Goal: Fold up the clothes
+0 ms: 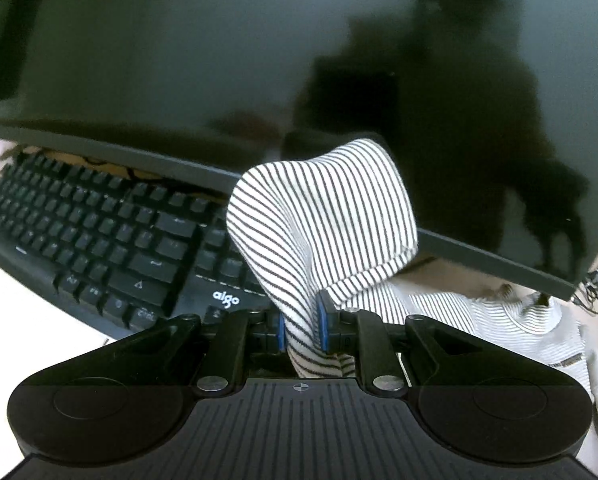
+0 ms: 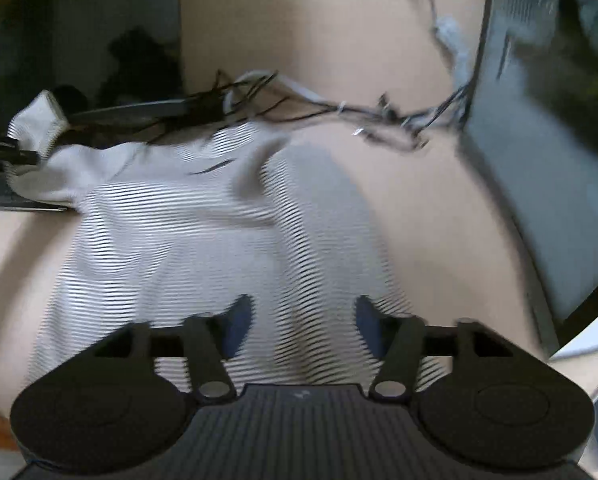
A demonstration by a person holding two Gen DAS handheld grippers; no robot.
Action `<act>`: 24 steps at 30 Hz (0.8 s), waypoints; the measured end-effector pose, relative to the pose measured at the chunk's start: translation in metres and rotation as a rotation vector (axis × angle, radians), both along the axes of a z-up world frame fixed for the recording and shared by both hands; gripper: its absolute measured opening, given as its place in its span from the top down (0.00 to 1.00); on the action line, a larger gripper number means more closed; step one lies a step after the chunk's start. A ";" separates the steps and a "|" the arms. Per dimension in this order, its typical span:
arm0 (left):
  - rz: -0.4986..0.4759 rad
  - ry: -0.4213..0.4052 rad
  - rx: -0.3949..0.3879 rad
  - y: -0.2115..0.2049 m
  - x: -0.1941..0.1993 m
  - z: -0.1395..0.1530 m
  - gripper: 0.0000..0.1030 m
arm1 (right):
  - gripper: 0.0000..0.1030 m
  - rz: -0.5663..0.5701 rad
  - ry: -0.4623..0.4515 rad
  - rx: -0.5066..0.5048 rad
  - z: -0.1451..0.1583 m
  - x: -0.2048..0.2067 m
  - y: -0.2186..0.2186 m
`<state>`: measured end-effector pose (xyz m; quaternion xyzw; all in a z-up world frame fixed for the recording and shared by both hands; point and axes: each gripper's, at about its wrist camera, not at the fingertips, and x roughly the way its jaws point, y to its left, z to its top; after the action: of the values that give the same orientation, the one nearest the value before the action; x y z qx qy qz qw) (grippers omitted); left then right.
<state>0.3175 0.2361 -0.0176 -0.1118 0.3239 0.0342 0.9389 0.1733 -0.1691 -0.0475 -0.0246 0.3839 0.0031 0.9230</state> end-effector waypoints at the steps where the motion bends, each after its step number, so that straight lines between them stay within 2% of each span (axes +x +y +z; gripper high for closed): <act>1: 0.000 0.004 -0.001 -0.001 0.001 0.000 0.83 | 0.38 0.006 0.000 -0.016 -0.001 0.004 -0.003; 3: -0.001 0.001 0.002 -0.004 0.002 0.001 0.83 | 0.31 0.020 0.016 -0.029 -0.008 0.016 -0.007; 7: 0.010 -0.002 0.003 -0.008 0.004 0.003 0.83 | 0.31 0.101 0.075 -0.085 -0.030 0.043 0.001; 9: 0.019 -0.003 0.002 -0.002 0.006 0.001 0.81 | 0.83 0.147 0.087 -0.157 -0.033 0.054 0.005; 12: 0.033 -0.010 0.017 -0.001 0.006 0.005 0.76 | 0.89 0.169 0.036 -0.286 -0.012 0.075 -0.005; 15: 0.067 -0.004 0.029 -0.001 -0.001 0.005 0.68 | 0.90 0.073 -0.087 -0.411 0.026 0.105 -0.032; 17: 0.100 0.002 0.030 0.002 -0.006 0.005 0.64 | 0.90 -0.005 -0.152 -0.407 0.051 0.122 -0.051; 19: 0.137 0.003 0.020 0.007 -0.013 0.009 0.51 | 0.90 -0.037 -0.188 -0.380 0.065 0.130 -0.061; 20: 0.155 0.000 0.013 0.009 -0.017 0.012 0.43 | 0.90 -0.035 -0.192 -0.384 0.065 0.130 -0.061; 22: 0.178 -0.012 -0.008 0.012 -0.026 0.019 0.40 | 0.90 -0.033 -0.192 -0.392 0.063 0.129 -0.061; 24: 0.152 -0.029 -0.039 0.009 -0.032 0.027 0.37 | 0.90 -0.046 -0.156 -0.404 0.051 0.128 -0.064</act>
<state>0.2858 0.2452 0.0093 -0.1551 0.3012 0.0975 0.9358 0.3009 -0.2328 0.0038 -0.2003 0.3047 -0.0969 0.9261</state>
